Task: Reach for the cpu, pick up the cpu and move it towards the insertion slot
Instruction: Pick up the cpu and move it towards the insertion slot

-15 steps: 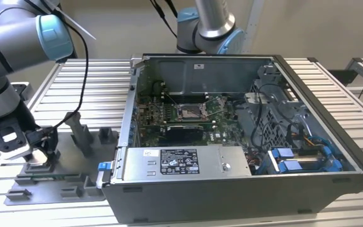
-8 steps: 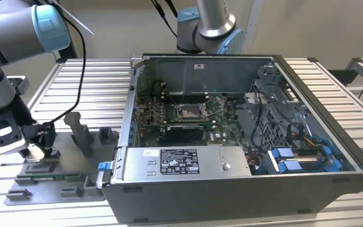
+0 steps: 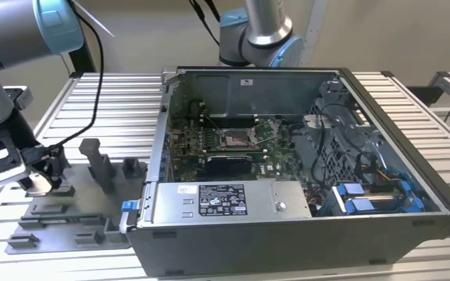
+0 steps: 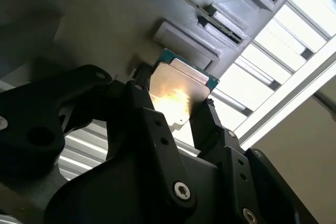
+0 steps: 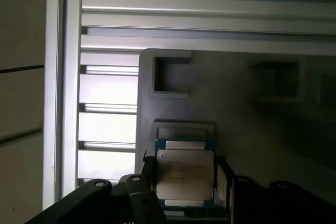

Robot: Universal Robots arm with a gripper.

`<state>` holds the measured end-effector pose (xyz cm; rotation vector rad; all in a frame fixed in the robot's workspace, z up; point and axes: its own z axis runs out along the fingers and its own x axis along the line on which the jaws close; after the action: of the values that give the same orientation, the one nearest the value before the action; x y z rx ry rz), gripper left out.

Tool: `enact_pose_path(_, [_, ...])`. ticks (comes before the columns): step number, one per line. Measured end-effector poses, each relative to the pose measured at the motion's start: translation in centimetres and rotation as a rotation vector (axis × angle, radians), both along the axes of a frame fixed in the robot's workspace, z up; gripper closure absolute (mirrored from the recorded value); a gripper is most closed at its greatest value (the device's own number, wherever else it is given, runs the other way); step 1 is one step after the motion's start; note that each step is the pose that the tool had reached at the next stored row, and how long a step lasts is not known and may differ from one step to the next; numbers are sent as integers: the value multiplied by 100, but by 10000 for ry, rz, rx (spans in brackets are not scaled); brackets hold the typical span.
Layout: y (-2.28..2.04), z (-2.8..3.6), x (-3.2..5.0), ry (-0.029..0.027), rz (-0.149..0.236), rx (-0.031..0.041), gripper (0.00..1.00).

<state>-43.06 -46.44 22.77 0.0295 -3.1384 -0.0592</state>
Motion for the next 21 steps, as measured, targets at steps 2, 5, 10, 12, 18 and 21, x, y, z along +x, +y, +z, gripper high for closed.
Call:
enact_pose_path(2, [0,41,0,-1,0,1,100])
enact_pose_path(5, [-1,102,1,-1,2,0,100])
enact_pose_path(10, [0,211,1,-1,1,-1,100])
enact_pose_path(12, [0,260,1,0,1,-4,100])
enact_pose_path(18, [-1,395,1,0,2,-11,100])
enact_pose_path(21, [0,460,0,0,0,-16,100])
